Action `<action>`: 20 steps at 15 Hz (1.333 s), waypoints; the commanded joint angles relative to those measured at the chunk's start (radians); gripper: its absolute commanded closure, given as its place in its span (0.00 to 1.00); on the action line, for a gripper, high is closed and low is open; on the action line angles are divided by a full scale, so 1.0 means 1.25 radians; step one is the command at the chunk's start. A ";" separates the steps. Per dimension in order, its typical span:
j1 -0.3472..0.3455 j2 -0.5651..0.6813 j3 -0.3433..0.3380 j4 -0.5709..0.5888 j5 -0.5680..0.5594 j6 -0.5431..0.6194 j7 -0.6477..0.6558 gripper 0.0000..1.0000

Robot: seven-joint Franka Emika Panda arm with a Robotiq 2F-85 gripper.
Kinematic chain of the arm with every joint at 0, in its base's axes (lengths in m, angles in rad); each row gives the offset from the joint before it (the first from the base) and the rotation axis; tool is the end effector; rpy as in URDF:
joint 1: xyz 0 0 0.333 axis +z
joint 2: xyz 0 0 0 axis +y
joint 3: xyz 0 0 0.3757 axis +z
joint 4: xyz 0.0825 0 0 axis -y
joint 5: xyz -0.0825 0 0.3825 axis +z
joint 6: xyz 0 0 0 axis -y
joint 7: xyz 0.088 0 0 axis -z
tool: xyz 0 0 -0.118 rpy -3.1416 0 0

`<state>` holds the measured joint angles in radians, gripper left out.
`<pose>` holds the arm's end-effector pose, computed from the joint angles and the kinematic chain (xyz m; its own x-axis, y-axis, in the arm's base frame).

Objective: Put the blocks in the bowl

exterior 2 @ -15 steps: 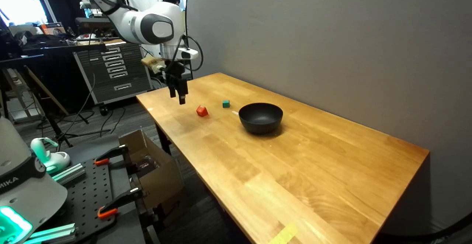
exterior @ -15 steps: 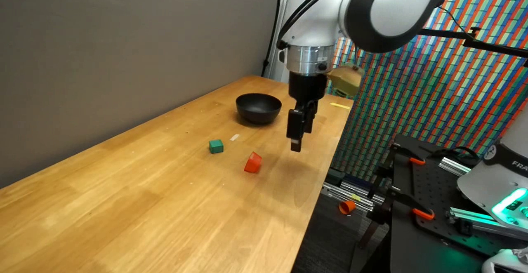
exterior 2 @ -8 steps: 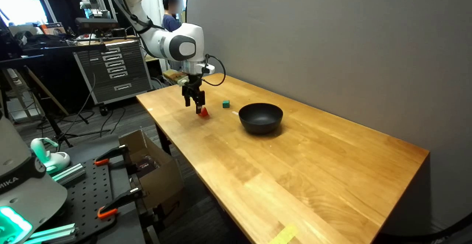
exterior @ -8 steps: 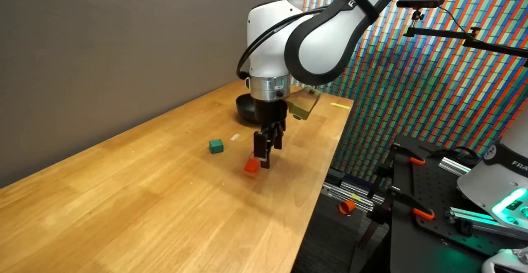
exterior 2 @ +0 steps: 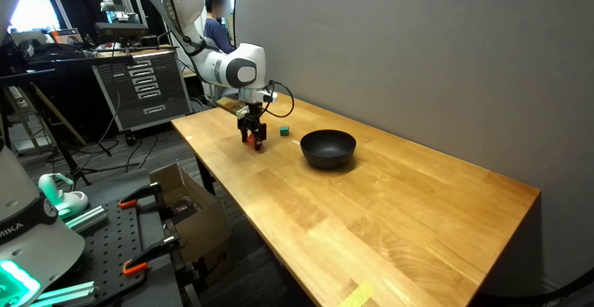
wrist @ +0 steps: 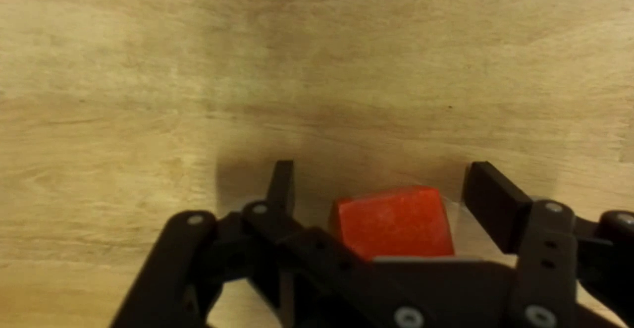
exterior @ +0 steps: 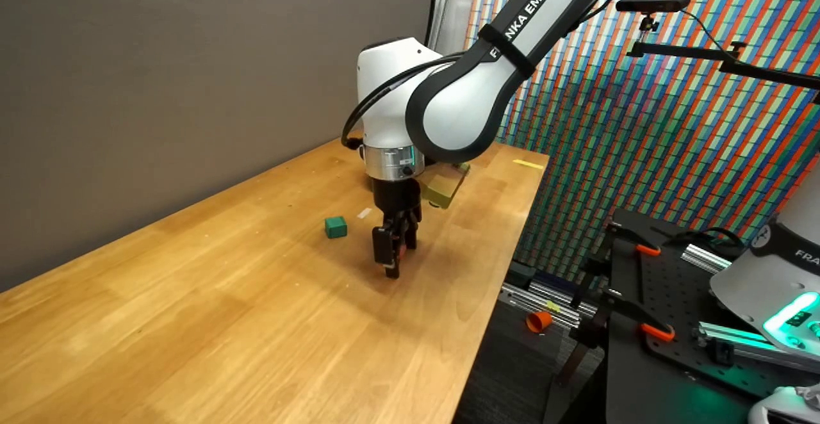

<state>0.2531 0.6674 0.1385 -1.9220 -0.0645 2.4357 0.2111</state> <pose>0.5917 0.2386 0.1681 0.9664 0.2071 -0.1521 0.2065 -0.9782 -0.0199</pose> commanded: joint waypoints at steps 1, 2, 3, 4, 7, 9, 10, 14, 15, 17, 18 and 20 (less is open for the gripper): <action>0.041 0.012 -0.038 0.038 -0.033 -0.012 0.010 0.44; 0.048 0.006 -0.042 0.037 -0.038 -0.011 0.012 0.50; 0.055 0.002 -0.047 0.037 -0.045 -0.012 0.015 0.57; 0.061 -0.003 -0.053 0.037 -0.055 -0.014 0.019 0.66; 0.086 -0.040 -0.089 0.014 -0.090 -0.023 0.064 0.79; 0.106 -0.075 -0.136 -0.004 -0.128 -0.023 0.135 0.79; 0.119 -0.092 -0.166 -0.012 -0.163 -0.017 0.172 0.79; 0.136 -0.138 -0.254 -0.011 -0.290 -0.013 0.310 0.79; 0.138 -0.137 -0.270 0.004 -0.319 -0.022 0.351 0.79; 0.133 -0.130 -0.290 0.030 -0.376 -0.028 0.423 0.79; 0.123 -0.122 -0.290 0.043 -0.389 -0.033 0.444 0.79; 0.107 -0.103 -0.290 0.064 -0.403 -0.043 0.479 0.79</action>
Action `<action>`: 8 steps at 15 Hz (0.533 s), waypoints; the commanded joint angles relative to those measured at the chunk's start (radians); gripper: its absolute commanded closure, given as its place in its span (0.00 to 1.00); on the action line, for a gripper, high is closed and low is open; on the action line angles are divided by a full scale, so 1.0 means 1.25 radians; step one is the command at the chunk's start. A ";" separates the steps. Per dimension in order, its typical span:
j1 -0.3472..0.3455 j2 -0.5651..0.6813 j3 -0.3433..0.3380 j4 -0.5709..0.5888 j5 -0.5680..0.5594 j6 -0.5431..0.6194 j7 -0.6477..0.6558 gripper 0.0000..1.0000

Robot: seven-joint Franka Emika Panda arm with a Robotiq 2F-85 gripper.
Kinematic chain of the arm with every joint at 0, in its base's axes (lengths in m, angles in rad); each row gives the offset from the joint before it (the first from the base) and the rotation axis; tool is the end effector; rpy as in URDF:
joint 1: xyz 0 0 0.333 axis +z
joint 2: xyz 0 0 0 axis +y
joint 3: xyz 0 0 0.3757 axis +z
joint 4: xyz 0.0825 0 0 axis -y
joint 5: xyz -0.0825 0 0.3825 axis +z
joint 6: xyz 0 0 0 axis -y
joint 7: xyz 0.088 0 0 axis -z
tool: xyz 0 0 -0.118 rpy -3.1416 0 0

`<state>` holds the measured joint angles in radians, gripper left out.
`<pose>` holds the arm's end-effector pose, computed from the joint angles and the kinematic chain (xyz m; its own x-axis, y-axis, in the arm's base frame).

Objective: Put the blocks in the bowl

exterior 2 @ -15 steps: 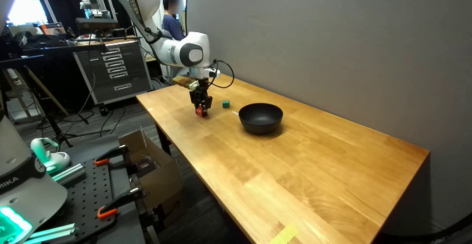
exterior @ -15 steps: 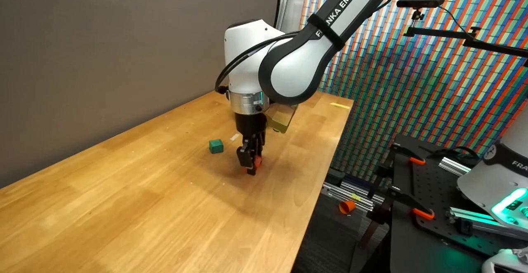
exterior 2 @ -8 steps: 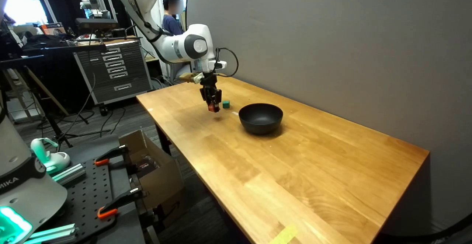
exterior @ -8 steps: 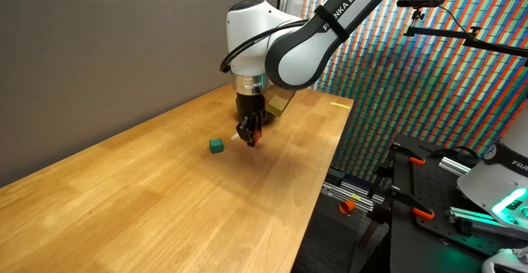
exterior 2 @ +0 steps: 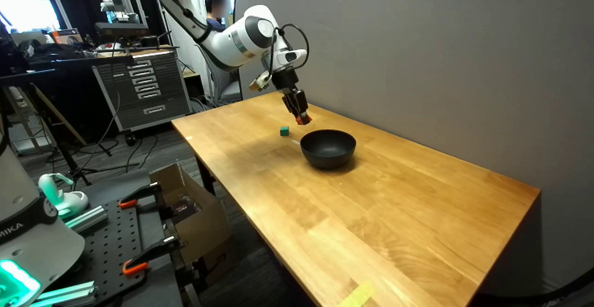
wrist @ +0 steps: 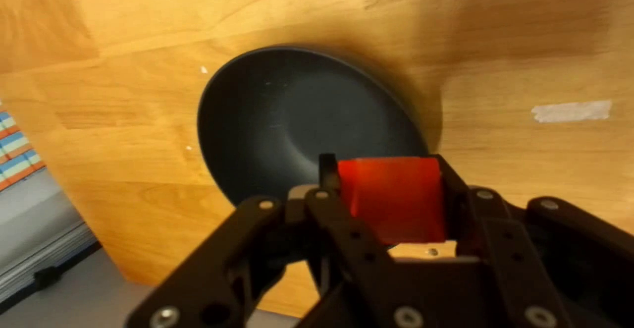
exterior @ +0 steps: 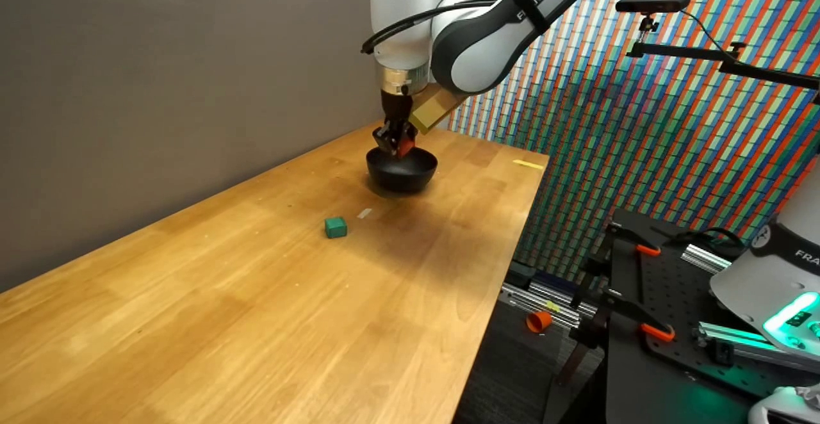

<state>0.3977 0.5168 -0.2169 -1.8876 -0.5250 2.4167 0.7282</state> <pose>0.6548 0.1266 0.2830 0.9721 -0.0742 0.2227 -0.1564 -0.9123 0.3786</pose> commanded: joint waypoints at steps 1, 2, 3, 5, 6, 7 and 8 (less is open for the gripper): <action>-0.016 0.027 -0.004 0.045 -0.037 -0.030 0.081 0.79; -0.027 0.039 0.000 0.057 -0.031 -0.034 0.088 0.35; -0.037 0.049 0.003 0.067 -0.026 -0.038 0.089 0.44; -0.042 0.064 0.001 0.077 -0.029 -0.035 0.106 0.20; -0.040 0.070 0.001 0.077 -0.032 -0.028 0.119 0.18; -0.043 0.072 0.014 0.079 -0.015 -0.025 0.116 0.12; -0.047 0.076 0.029 0.081 0.002 -0.023 0.111 0.05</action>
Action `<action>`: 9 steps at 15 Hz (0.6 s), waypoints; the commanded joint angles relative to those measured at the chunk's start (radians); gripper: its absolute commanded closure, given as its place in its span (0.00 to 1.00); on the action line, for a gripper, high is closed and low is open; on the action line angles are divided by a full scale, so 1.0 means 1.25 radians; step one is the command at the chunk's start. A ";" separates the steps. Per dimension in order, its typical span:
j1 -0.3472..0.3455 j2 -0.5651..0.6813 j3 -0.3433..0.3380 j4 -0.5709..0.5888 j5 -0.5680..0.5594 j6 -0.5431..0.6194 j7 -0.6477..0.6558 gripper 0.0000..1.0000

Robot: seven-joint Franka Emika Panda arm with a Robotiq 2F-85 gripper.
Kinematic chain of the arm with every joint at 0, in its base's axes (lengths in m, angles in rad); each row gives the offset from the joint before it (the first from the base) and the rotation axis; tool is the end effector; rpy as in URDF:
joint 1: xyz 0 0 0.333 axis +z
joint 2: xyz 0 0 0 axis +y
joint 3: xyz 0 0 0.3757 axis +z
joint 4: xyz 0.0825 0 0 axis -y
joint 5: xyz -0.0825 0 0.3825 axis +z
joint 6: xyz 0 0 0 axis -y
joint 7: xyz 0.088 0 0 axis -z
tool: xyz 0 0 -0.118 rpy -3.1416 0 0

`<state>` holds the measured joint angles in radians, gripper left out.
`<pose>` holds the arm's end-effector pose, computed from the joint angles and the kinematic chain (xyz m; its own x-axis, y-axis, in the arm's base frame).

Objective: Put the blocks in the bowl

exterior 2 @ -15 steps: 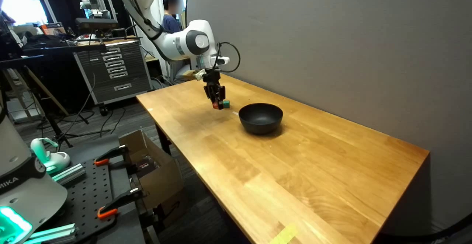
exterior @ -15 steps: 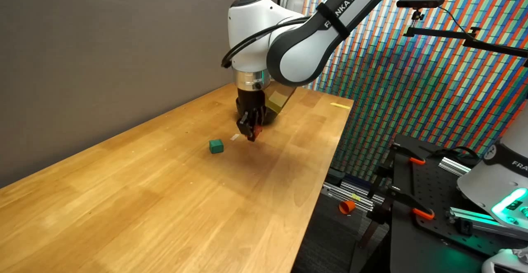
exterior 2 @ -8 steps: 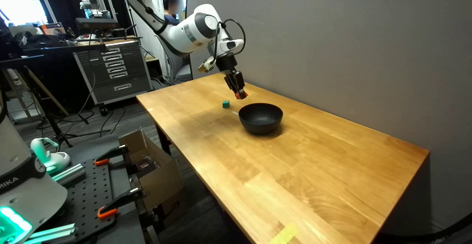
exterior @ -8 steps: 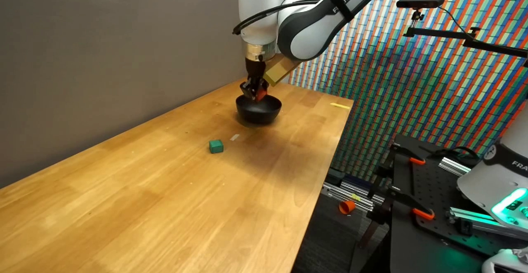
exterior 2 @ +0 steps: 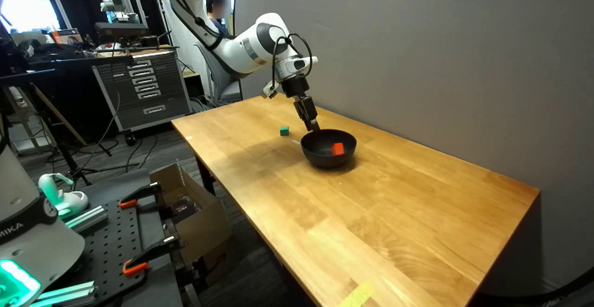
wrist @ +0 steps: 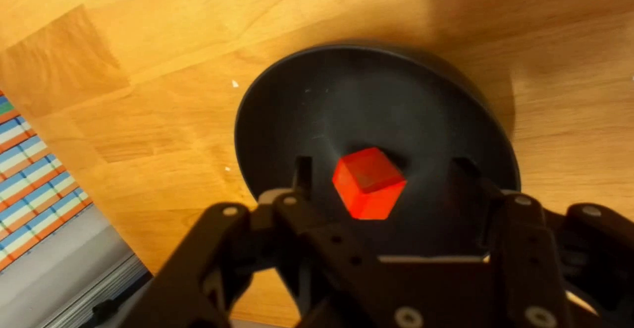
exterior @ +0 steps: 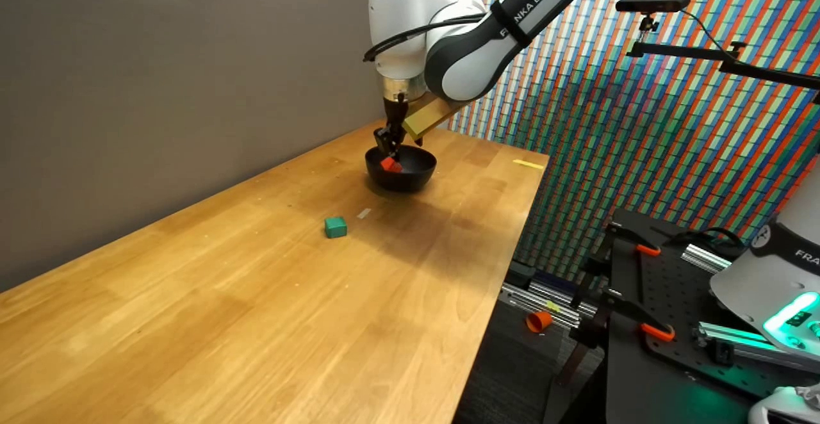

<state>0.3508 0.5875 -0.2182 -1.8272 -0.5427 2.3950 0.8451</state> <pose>0.6742 0.0974 0.2598 0.9455 -0.2059 0.2522 -0.2941 -0.8725 0.3903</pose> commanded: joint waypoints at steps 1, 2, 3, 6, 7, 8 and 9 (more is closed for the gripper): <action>-0.017 0.024 0.061 0.040 0.055 -0.017 -0.008 0.00; -0.023 0.031 0.091 0.049 0.093 -0.027 -0.033 0.00; -0.028 0.043 0.119 0.063 0.132 -0.038 -0.057 0.00; -0.044 0.079 0.202 0.114 0.254 -0.070 -0.154 0.00; -0.042 0.094 0.219 0.136 0.288 -0.089 -0.181 0.00; -0.036 0.107 0.229 0.157 0.312 -0.107 -0.200 0.00; -0.031 0.119 0.234 0.175 0.329 -0.122 -0.218 0.00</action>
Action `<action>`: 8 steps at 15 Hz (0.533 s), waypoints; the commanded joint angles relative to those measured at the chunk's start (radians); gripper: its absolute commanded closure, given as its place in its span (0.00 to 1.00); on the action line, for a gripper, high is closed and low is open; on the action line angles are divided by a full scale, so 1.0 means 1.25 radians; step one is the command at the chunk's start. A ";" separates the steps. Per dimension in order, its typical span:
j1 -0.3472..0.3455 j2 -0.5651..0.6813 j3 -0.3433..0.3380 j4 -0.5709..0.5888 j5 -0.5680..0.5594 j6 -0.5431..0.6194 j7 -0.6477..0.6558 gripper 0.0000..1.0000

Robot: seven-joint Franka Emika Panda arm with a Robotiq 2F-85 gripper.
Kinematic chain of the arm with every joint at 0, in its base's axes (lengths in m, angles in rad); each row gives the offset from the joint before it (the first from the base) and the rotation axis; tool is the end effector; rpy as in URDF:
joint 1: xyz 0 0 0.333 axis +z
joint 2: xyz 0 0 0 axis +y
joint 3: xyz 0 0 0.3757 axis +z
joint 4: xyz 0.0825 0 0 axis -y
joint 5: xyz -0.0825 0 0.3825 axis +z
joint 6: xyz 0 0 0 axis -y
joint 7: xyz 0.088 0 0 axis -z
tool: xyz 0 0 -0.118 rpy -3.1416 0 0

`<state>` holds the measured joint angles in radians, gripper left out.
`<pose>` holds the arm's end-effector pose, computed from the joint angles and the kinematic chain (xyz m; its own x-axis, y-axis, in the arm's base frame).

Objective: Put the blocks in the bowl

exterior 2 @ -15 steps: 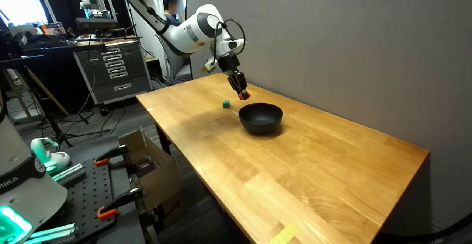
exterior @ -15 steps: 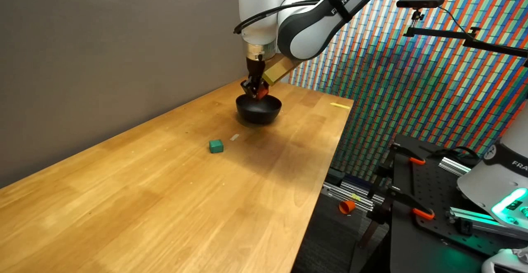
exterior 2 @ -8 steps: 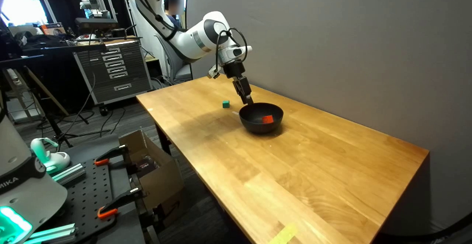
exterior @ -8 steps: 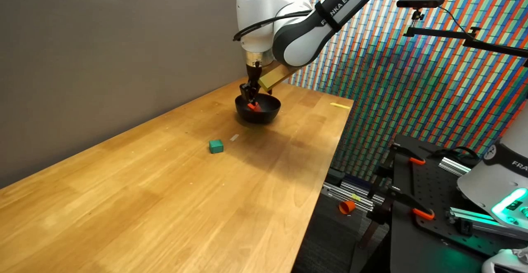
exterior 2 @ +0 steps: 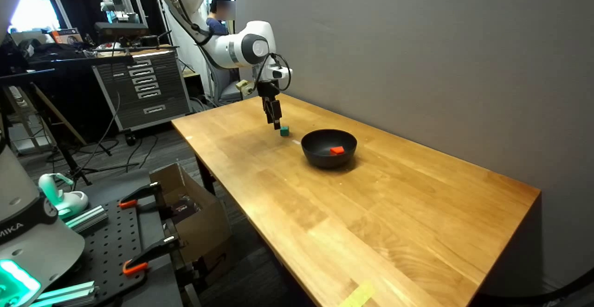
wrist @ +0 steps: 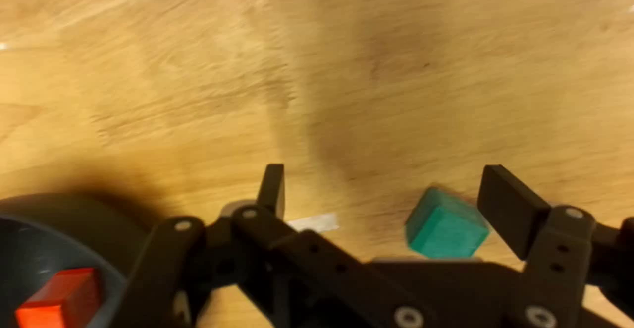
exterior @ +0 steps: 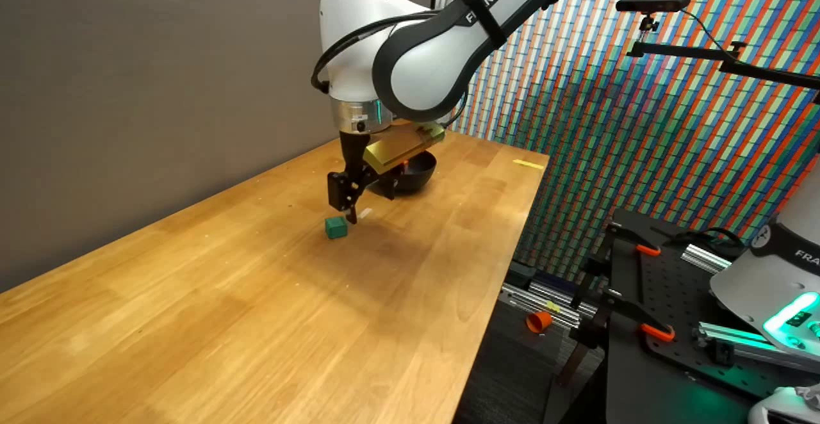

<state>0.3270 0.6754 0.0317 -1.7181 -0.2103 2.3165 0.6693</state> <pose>0.6575 0.2375 0.2265 0.9860 -0.1665 0.0102 -0.1661 -0.9749 0.1483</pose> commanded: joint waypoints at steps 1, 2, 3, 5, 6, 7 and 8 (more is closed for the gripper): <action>-0.004 0.063 0.035 0.109 0.068 -0.069 -0.094 0.00; 0.012 0.086 0.025 0.139 0.044 -0.089 -0.123 0.00; 0.011 0.109 0.030 0.168 0.046 -0.111 -0.163 0.00; 0.015 0.144 0.026 0.217 0.045 -0.139 -0.217 0.00; 0.018 0.160 0.021 0.239 0.038 -0.143 -0.235 0.00; 0.018 0.177 0.020 0.262 0.035 -0.146 -0.257 0.00; 0.018 0.194 0.018 0.285 0.030 -0.150 -0.280 0.00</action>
<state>0.3449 0.8379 0.0638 -1.4956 -0.1632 2.1820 0.4083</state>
